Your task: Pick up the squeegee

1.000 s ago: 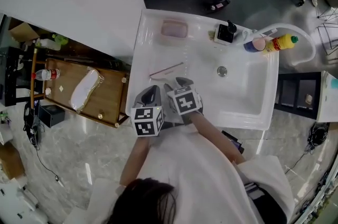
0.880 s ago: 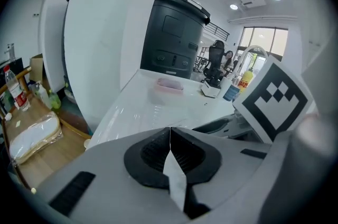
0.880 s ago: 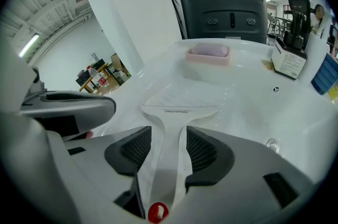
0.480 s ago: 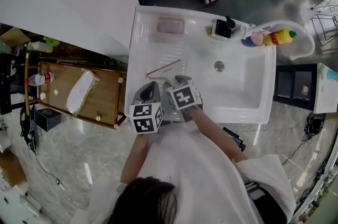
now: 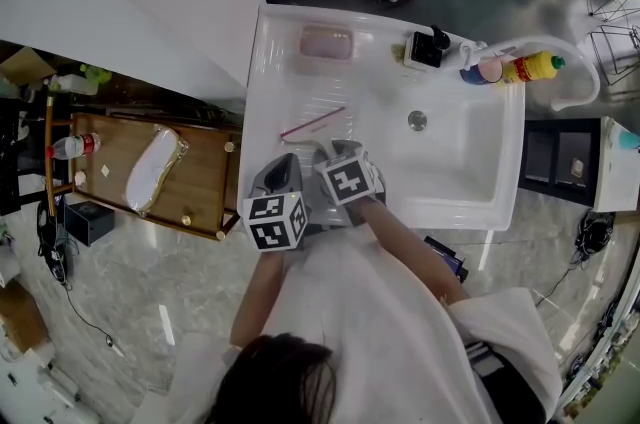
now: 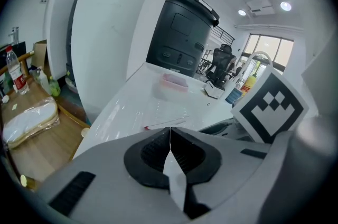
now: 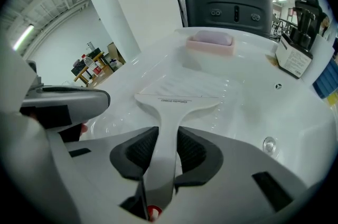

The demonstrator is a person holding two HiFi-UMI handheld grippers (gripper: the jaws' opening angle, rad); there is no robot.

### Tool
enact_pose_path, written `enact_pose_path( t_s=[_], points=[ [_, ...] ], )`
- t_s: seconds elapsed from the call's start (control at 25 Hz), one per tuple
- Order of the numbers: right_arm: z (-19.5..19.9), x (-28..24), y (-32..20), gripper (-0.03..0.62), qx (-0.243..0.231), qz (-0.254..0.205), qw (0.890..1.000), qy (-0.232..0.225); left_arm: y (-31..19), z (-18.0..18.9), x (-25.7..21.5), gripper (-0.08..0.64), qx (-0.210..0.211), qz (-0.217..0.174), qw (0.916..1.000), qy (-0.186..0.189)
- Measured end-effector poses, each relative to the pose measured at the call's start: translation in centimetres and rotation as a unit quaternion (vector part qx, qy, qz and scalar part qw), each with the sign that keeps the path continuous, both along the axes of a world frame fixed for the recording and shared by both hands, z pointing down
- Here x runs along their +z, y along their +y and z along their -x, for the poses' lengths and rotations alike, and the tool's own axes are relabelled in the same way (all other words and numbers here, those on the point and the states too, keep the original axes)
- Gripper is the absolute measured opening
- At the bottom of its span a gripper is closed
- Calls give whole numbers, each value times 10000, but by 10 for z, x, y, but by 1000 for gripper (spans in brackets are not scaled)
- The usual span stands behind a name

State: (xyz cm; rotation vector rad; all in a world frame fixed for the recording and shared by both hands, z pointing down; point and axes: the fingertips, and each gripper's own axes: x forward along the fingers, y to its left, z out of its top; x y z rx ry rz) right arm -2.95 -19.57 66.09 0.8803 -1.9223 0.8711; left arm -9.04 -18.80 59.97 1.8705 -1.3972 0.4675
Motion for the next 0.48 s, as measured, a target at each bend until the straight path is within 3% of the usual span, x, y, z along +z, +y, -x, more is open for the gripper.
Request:
enact_pose_path(
  t_s=[0.48],
  points=[
    [-7, 2, -4, 86, 279, -35, 9996, 96, 2, 7, -1, 25, 40, -58, 10000, -65]
  ],
)
